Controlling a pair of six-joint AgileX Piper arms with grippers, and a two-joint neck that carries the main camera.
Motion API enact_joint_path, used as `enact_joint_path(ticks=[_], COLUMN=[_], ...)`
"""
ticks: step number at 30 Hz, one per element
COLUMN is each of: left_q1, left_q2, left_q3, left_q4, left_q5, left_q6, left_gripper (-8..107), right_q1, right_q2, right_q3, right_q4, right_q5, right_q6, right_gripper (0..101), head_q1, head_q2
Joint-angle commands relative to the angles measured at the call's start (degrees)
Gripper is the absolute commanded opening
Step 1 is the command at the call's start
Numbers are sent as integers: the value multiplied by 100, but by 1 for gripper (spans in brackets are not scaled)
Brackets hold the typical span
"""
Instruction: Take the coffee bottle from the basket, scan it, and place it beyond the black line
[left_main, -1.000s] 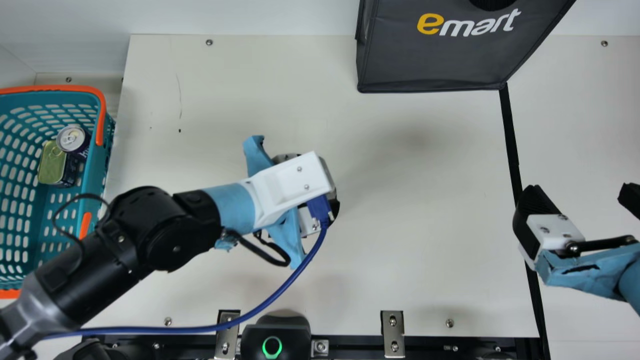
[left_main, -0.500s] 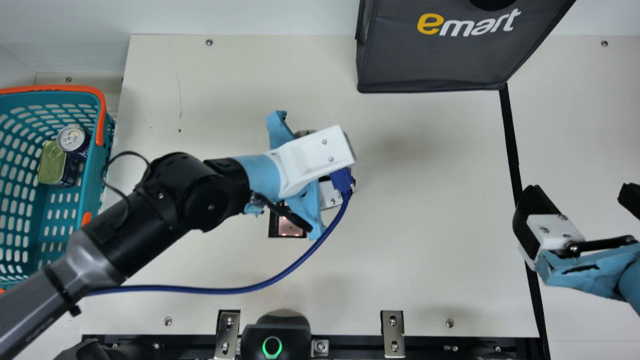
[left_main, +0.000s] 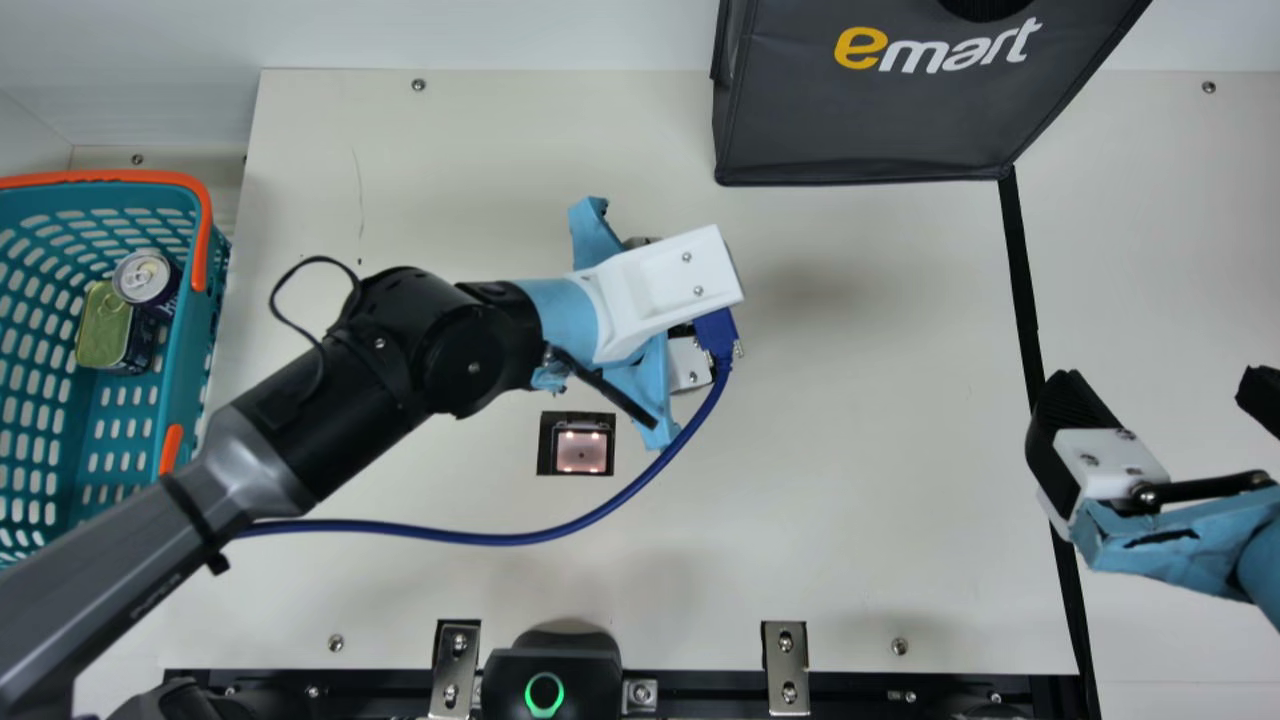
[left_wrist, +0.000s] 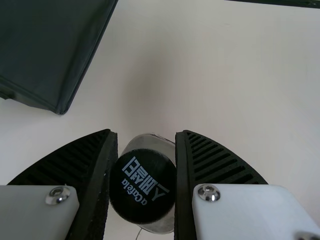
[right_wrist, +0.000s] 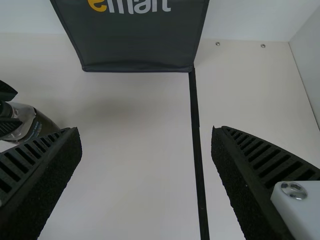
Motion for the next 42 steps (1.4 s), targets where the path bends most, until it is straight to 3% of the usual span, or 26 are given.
enact_joint_path(ticks=[1, 16, 39, 42], left_q1=[-8, -104, -174, -178], left_q2=[64, 383, 435, 429], left_q3=[-68, -391, -393, -393], left_q4=[1, 41, 178, 199], left_q5=[5, -22, -110, -108], left_q6=[-5, 24, -152, -185], left_gripper=[10, 10, 87, 90], right_q1=[0, 0, 0, 0], right_q2=[0, 0, 0, 0], right_q3=[0, 0, 0, 0], right_q4=[0, 0, 0, 0], right_q5=[0, 0, 1, 1], right_q6=[0, 0, 0, 0], right_gripper=[91, 91, 91, 91], head_q1=[-148, -148, -148, -148], head_q2=[0, 0, 0, 0])
